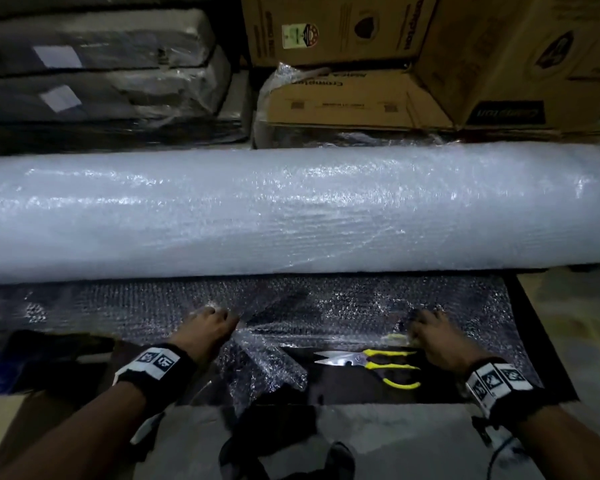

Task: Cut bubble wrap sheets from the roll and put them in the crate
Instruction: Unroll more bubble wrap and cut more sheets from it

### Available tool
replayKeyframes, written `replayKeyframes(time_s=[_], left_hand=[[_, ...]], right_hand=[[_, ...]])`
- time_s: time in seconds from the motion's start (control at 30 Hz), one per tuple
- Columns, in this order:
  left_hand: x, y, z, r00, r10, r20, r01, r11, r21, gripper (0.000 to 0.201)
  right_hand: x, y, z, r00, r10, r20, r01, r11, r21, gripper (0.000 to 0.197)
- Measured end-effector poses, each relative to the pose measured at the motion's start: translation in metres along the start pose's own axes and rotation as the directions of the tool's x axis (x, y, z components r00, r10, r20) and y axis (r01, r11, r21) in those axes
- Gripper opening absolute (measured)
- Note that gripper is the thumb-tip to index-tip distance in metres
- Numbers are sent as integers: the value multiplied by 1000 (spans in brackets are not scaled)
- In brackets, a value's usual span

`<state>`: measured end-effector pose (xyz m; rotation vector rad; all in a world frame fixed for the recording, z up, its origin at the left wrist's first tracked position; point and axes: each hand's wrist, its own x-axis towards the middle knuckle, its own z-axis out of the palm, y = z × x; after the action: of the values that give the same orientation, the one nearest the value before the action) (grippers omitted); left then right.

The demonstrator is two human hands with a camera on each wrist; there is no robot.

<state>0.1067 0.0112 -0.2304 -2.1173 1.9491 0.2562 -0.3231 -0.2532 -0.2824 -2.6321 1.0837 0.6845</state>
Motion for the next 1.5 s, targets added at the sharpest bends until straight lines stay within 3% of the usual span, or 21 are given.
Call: replayKeyframes(time_s=[0.1, 0.17, 0.23, 0.3, 0.33, 0.4, 0.43, 0.5, 0.63, 0.73, 0.8, 0.83, 0.9, 1.0, 1.2, 1.37, 1.5], left_hand=[[-6, 8, 6, 1000, -1, -7, 1, 999, -34, 32], [-8, 12, 7, 999, -36, -16, 36, 999, 4, 28], [-6, 22, 2, 994, -40, -99, 45, 998, 51, 39], [6, 50, -9, 980, 16, -198, -17, 1000, -4, 52], [16, 66, -13, 983, 52, -178, -64, 996, -62, 63], [43, 100, -21, 999, 54, -3, -54, 982, -181, 82], [56, 114, -25, 991, 35, 128, -7, 977, -214, 81], [75, 132, -29, 969, 25, 244, 38, 967, -252, 67], [83, 138, -15, 967, 13, 253, 52, 968, -246, 60], [84, 137, -8, 976, 7, 216, 37, 979, -201, 61], [84, 138, -6, 977, 4, 212, 41, 978, -205, 63], [84, 138, -5, 978, 3, 210, 42, 978, -207, 63], [85, 138, -2, 981, 2, 193, 39, 977, -208, 64], [86, 138, 0, 986, -11, 166, 44, 979, -200, 65], [86, 139, 2, 987, -11, 163, 46, 977, -208, 63], [84, 139, -1, 980, -3, 198, 49, 973, -225, 64], [83, 137, 1, 986, 2, 169, 33, 978, -204, 67]], right_hand=[[-23, -27, -20, 997, 19, 76, -18, 1000, -15, 32], [-36, -40, -27, 999, 49, 19, -49, 999, -22, 38], [-46, -53, -42, 975, 73, -212, -60, 996, 65, 49], [-47, -61, -62, 885, 52, -462, 26, 987, 160, 51], [-44, -65, -71, 852, 35, -522, 74, 980, 186, 48], [-35, -75, -87, 822, -8, -570, 126, 978, 168, 46], [-31, -78, -93, 816, -16, -578, 136, 977, 165, 47], [-25, -79, -103, 811, -10, -585, 142, 973, 180, 51], [-2, -69, -153, 792, 15, -610, 147, 966, 215, 64], [17, -67, -202, 700, 91, -708, 150, 951, 270, 72], [22, -70, -219, 625, 119, -772, 187, 937, 295, 65], [23, -72, -221, 611, 99, -785, 204, 939, 277, 61], [27, -77, -215, 651, 25, -758, 192, 962, 197, 58], [38, -83, -206, 769, -16, -639, 105, 989, 101, 61], [71, -81, -219, 869, 18, -494, 10, 999, 54, 70], [87, -69, -235, 892, 63, -447, -33, 997, 76, 70], [79, -64, -227, 875, 40, -483, 6, 996, 93, 67]])
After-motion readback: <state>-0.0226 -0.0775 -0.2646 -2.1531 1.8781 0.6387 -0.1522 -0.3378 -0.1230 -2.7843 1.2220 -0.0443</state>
